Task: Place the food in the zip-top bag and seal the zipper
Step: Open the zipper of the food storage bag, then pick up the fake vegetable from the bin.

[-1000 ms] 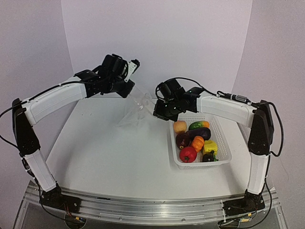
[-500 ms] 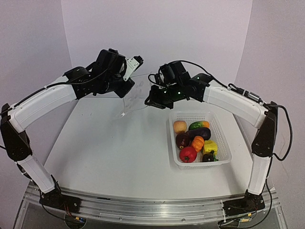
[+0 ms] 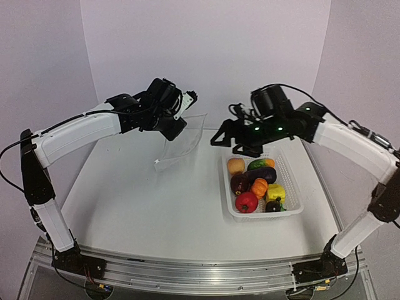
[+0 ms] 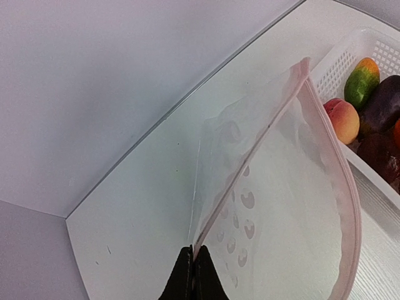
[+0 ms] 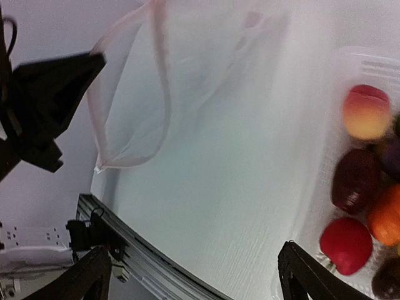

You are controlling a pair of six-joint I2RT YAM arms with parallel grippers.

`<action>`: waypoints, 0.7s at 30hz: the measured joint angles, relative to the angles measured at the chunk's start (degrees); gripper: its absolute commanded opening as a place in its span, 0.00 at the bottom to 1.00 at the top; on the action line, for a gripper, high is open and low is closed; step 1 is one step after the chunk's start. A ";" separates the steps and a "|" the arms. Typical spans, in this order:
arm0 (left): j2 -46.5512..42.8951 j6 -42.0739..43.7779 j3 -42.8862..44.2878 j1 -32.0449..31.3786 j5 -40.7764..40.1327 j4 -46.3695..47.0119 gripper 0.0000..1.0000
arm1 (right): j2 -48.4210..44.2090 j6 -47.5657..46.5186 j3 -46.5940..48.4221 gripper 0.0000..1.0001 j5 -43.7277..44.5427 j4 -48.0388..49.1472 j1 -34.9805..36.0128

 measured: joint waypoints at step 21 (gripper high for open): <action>0.71 -2.77 4.07 -0.17 4.03 -2.50 0.00 | 16.85 18.12 -4.56 0.79 22.51 -18.76 -11.14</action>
